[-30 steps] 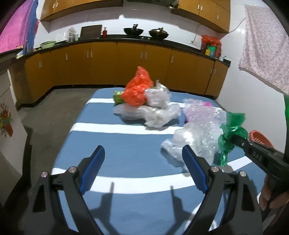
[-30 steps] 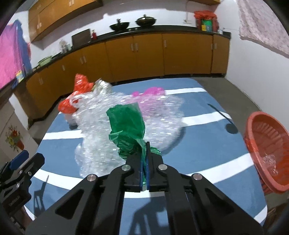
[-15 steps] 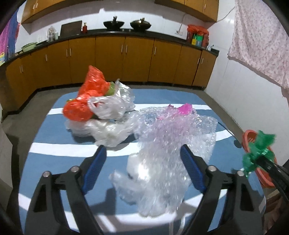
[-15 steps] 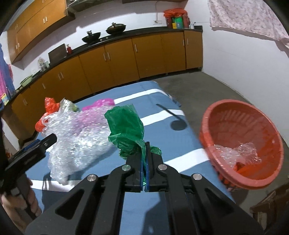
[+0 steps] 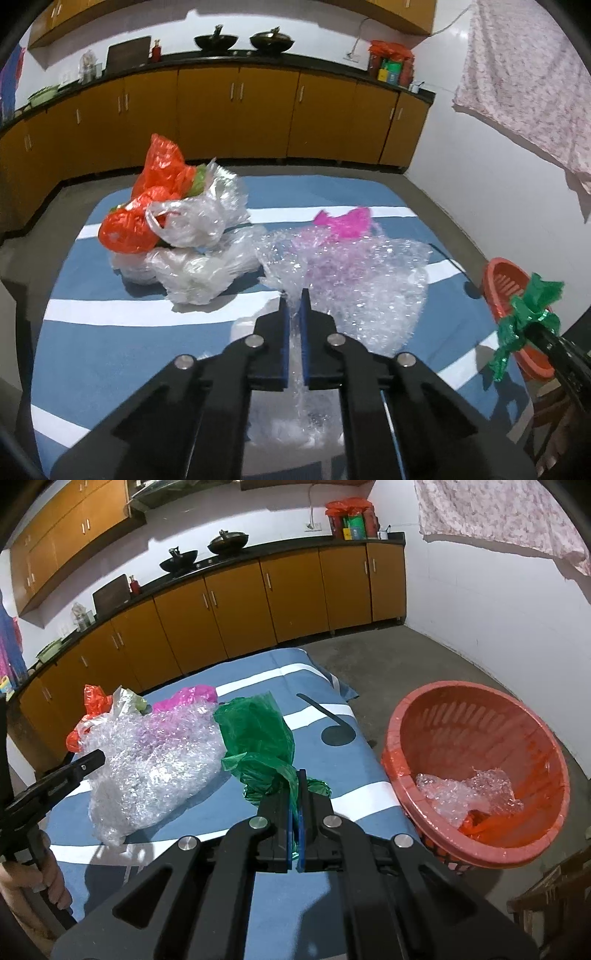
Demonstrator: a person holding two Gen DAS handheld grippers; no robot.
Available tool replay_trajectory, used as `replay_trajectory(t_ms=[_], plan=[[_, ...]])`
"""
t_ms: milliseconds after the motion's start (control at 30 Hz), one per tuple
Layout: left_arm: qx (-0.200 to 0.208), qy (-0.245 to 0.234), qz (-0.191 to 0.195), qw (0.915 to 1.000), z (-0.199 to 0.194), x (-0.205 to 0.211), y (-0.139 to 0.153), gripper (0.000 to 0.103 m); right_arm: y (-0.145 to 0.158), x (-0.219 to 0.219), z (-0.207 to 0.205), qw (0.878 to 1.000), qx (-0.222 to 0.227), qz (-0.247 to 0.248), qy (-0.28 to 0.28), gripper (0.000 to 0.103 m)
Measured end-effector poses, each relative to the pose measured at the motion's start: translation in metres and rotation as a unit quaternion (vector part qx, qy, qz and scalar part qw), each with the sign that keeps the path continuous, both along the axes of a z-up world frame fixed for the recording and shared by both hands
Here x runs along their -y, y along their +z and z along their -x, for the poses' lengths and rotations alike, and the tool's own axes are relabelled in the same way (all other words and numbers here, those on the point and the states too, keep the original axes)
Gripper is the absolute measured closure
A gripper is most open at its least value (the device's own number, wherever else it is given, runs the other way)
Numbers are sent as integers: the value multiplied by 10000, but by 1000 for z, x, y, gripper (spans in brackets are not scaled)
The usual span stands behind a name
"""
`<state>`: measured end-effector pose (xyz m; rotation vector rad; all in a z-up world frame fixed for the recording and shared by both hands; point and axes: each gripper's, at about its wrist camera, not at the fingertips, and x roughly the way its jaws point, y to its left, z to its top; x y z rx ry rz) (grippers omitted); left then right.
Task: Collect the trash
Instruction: 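Carry the bubble wrap in the left tool and green bag in the right tool over the orange basket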
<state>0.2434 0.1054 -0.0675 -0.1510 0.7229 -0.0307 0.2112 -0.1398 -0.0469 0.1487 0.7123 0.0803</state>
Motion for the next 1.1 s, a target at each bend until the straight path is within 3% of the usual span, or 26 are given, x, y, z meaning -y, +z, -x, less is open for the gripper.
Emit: replay_trajectory(t_ms=[567,1100], plan=[[812,-705,-36,9942,45,49,64,99,26,27,20,9994,281,27,-201,101],[1077,-1361,182,9847,52,115,87,99,38,84,31,9962,437,124,-744,101]])
